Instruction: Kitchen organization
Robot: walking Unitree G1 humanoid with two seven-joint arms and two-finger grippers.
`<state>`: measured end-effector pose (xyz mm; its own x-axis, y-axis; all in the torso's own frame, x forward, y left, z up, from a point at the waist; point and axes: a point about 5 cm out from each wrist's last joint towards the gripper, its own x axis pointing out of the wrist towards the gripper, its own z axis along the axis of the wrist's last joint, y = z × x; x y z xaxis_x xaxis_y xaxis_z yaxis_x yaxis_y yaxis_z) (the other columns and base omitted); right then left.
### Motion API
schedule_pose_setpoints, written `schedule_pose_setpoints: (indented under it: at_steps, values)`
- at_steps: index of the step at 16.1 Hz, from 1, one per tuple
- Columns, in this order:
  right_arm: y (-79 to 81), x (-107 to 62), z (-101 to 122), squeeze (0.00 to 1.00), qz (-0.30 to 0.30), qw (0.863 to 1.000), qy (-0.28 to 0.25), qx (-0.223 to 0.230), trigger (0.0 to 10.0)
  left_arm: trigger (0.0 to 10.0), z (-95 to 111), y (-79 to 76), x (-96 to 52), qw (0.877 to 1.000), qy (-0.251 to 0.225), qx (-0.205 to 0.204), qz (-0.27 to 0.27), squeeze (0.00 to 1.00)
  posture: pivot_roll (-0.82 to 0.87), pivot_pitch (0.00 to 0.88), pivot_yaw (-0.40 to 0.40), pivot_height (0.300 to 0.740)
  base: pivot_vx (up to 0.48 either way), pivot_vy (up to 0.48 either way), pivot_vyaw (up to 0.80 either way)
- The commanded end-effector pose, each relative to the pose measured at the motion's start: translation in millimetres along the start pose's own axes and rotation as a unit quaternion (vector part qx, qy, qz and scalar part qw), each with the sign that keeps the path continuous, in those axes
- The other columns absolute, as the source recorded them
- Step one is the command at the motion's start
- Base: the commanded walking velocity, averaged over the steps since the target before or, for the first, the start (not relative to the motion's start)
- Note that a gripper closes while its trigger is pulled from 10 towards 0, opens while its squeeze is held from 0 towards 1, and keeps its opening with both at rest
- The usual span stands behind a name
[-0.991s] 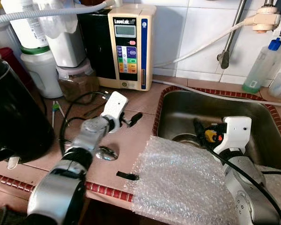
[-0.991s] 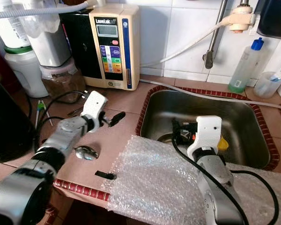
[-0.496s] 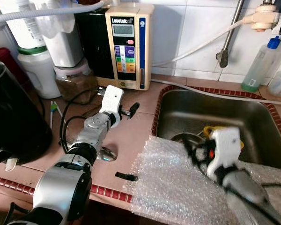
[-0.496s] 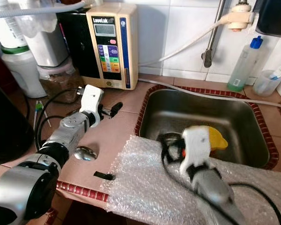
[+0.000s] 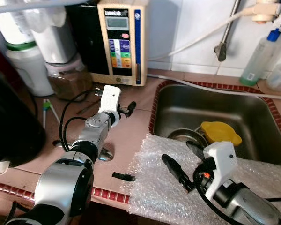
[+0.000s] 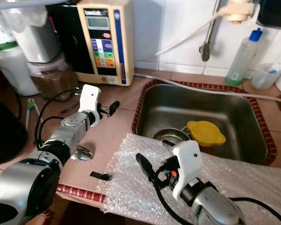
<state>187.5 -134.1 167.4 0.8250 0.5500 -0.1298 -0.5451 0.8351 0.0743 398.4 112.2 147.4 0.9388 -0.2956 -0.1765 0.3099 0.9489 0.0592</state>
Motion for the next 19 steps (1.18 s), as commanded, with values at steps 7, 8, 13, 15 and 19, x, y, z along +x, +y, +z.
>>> schedule_pose_setpoints:
  at_steps: [7, 8, 13, 15, 19]
  values:
    - [13.9, -15.7, 11, 0.0, 0.048, 0.999, 0.007, -0.003, 10.0, 10.0, 10, 16.7, -1.1, 0.998, -0.017, 0.009, 0.062, 0.0, -0.15, 0.144, 0.041, 0.74, 0.0, 0.0, 0.0]
    - [14.4, -16.0, 11, 0.0, 0.048, 0.999, 0.007, -0.005, 10.0, 10.0, 12, 24.6, -2.9, 0.996, -0.02, 0.011, 0.082, 0.0, -0.16, 0.147, 0.042, 0.74, 0.0, 0.0, 0.0]
    - [14.3, -15.0, 11, 0.0, 0.05, 0.999, 0.011, -0.004, 10.0, 10.0, 18, 42.1, -7.3, 0.993, -0.031, 0.013, 0.111, 0.0, -0.15, 0.147, 0.037, 0.74, 0.0, 0.0, 0.0]
    - [13.7, -14.2, 12, 0.0, 0.053, 0.998, 0.011, -0.007, 10.0, 10.0, 12, 54.1, -12.0, 0.991, -0.013, 0.019, 0.129, 0.0, -0.15, 0.144, 0.034, 0.74, 0.0, 0.0, 0.0]
    - [11.8, -10.2, 12, 0.0, 0.058, 0.998, 0.01, -0.011, 10.0, 7.5, 1, 72.4, -20.9, 0.989, 0.009, 0.022, 0.148, 0.0, -0.13, 0.133, 0.029, 0.74, 0.0, 0.0, 0.0]
